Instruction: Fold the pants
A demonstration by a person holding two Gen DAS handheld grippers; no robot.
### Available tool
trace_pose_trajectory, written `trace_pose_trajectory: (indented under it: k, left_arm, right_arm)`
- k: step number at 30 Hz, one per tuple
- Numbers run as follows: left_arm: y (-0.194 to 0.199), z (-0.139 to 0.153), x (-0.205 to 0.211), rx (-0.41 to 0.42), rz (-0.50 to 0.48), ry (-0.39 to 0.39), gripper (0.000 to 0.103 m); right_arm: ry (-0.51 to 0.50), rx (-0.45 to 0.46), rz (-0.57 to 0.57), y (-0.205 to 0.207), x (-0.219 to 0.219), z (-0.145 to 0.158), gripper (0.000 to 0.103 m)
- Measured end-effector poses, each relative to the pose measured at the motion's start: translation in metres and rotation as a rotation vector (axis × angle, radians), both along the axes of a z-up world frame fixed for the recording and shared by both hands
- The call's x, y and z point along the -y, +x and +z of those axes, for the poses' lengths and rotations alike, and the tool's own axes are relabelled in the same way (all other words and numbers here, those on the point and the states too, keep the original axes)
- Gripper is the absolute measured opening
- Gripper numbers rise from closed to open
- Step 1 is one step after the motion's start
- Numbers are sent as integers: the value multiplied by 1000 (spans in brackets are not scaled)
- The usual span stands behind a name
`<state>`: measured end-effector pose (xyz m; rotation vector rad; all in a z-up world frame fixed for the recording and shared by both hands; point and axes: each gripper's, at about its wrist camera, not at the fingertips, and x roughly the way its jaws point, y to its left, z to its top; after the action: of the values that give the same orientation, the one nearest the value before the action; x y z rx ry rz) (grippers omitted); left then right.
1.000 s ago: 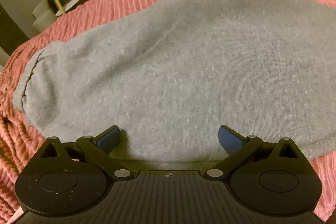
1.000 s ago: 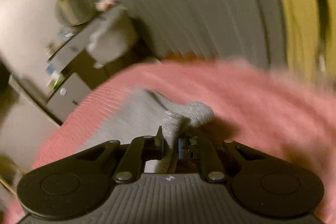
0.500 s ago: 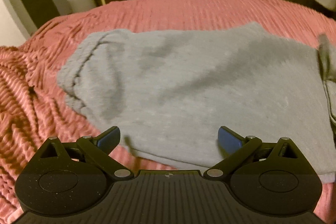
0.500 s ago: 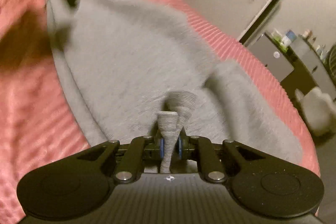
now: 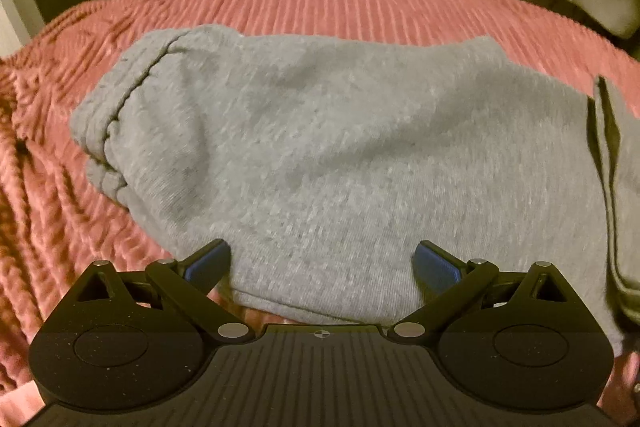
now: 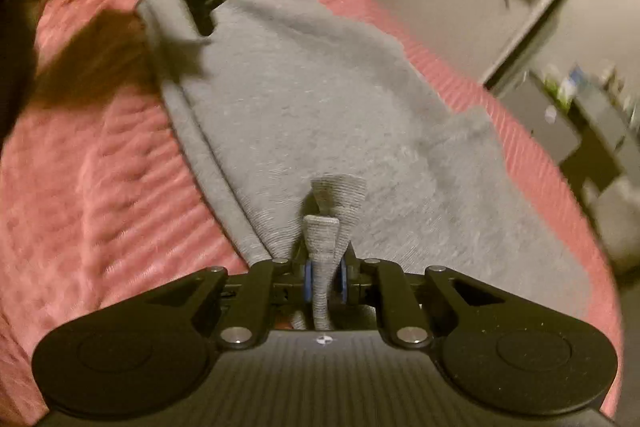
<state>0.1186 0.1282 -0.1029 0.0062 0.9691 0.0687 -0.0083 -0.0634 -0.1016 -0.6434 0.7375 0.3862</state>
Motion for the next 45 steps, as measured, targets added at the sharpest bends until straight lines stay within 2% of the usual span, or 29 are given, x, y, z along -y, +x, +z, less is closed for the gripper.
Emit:
trace_pose_trajectory:
  k: [2,3,4,5,8,9,10,12,14,15,17,18,20,22,24,26,27,28,31,32,34,36,38,39,40,43,45]
  left_arm:
    - [0,-1,-1,-1,1,-6,102]
    - [0,-1,0,-3,2,-2,102]
    - [-1,-1,3,-4,0,5,102]
    - [0,-1,3,-5,-3,12,102]
    - [1,-3,3,-10,-8,18,102]
    - [1,-3,3,-12,-7,13,102]
    - [2,-3,2,-12,-6,8,102]
    - [2,-3,0,-11,-5,-3,102]
    - [1,-3,-1,-12,-6,-5,102]
    - [1,-3,0,-12,-7,-2,102]
    - [0,-4,1,-13,-11,8,102]
    - [0,-4,2,-13,-12,13,102]
    - [1,-7,3,-17,-16,24,102]
    - [3,-10,5,-23,-22,39,102]
    - [5,-12,6,-27,-23,44,102]
    - [6,-13,5,-29,-23,42,102]
    - [7,-13,5,-29,-23,40,102]
    - [8,-13,4,-28,-21,36,102]
    - [8,-12,1,-24,-18,18,102]
    - [8,-12,0,-23,-16,7,102]
    - [8,-9,-6,-16,-3,-28,102]
    - [8,-5,-14,-5,19,-67,102]
    - [7,-1,-27,-2,42,-124,102]
    - [6,2,-33,1,53,-145,102]
    - [5,5,-42,13,61,-167,102]
    - [2,15,-71,48,102,-192,102]
    - [2,17,-88,55,122,-173,102]
  right_arm:
    - [62,-36,-31,7,8,9,15]
    - [96,-62,-47,10,12,14,21]
    - [127,-85,-63,12,9,19,35]
    - [162,-92,-71,15,13,26,41]
    - [316,-70,-62,18,26,52,50]
    - [354,-39,-84,22,31,60,54]
    - [372,-8,-114,27,37,63,59]
    - [358,68,-228,43,47,66,63]
    - [309,97,-364,63,59,58,62]
    - [292,92,-419,73,64,51,58]
    - [279,80,-540,97,76,33,36]
    - [300,68,-607,108,84,26,26]
    - [390,52,-761,129,101,11,21]
    - [463,36,-839,143,105,-2,19]
    - [437,61,-797,152,84,-6,18]
    - [413,45,-672,152,58,-5,14]
    - [401,38,-634,148,48,-4,3]
    - [415,21,-608,143,44,-2,3]
    - [543,-11,-628,119,53,14,3]
    - [554,-4,-649,106,53,18,3]
    - [555,10,-667,80,51,17,5]
    - [505,-3,-673,66,45,4,9]
    - [472,43,-652,60,41,-2,10]
    - [453,46,-657,60,39,-2,16]
    - [451,49,-668,60,40,1,26]
    - [516,56,-712,57,46,10,56]
    - [562,45,-724,50,52,6,58]
